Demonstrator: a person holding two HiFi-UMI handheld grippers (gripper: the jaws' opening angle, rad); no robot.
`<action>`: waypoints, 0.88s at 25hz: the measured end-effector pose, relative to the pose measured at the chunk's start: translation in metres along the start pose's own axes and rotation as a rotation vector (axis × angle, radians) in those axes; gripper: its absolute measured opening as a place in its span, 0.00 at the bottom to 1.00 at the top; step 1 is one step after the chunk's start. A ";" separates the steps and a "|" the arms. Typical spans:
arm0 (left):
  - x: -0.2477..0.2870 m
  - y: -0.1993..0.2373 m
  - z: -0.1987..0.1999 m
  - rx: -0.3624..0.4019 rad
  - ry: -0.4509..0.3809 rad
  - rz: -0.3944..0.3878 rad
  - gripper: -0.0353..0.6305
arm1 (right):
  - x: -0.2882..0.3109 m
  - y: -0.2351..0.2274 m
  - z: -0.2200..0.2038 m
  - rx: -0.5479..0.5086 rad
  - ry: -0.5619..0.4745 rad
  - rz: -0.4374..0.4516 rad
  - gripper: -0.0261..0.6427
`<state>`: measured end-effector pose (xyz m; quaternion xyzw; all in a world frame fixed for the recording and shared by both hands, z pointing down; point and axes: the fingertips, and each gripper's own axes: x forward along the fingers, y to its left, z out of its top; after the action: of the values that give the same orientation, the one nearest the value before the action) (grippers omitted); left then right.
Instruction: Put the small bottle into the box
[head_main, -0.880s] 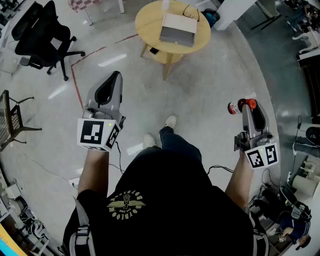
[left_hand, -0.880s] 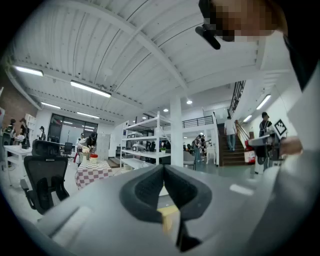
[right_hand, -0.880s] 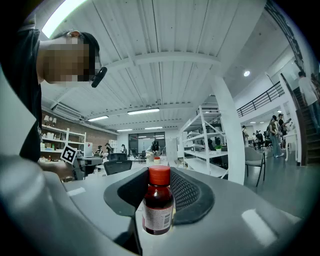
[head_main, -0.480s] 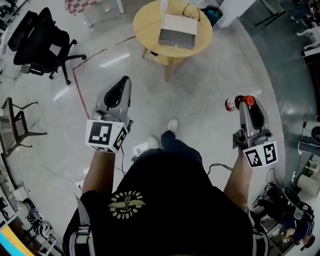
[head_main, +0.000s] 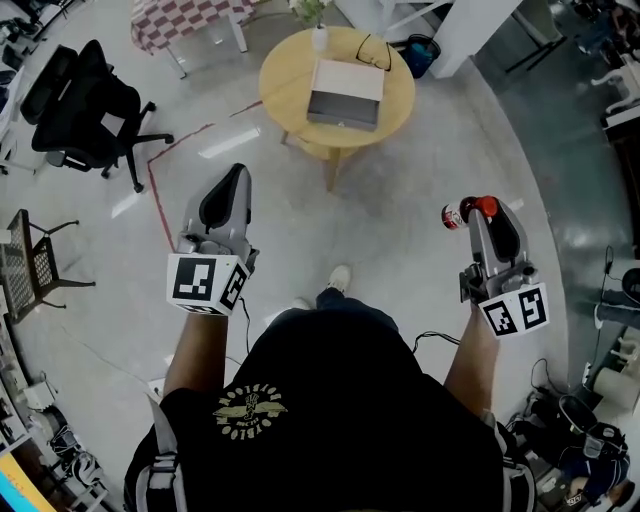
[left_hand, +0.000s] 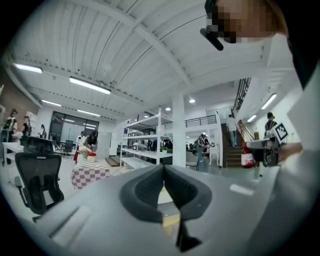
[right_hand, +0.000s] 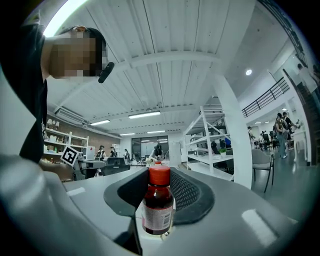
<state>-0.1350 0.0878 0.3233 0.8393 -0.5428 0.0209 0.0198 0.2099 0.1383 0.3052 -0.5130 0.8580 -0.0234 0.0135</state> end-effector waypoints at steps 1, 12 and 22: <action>0.005 0.001 0.001 -0.007 0.001 0.013 0.05 | 0.002 -0.007 0.001 0.001 -0.005 0.003 0.26; 0.043 -0.038 0.016 0.040 -0.012 0.056 0.05 | 0.003 -0.070 0.000 0.032 -0.039 0.060 0.26; 0.048 -0.044 0.012 0.069 0.046 0.072 0.05 | 0.002 -0.092 -0.021 0.113 -0.043 0.067 0.26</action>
<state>-0.0752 0.0618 0.3134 0.8187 -0.5711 0.0595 0.0025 0.2888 0.0932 0.3308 -0.4827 0.8715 -0.0605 0.0617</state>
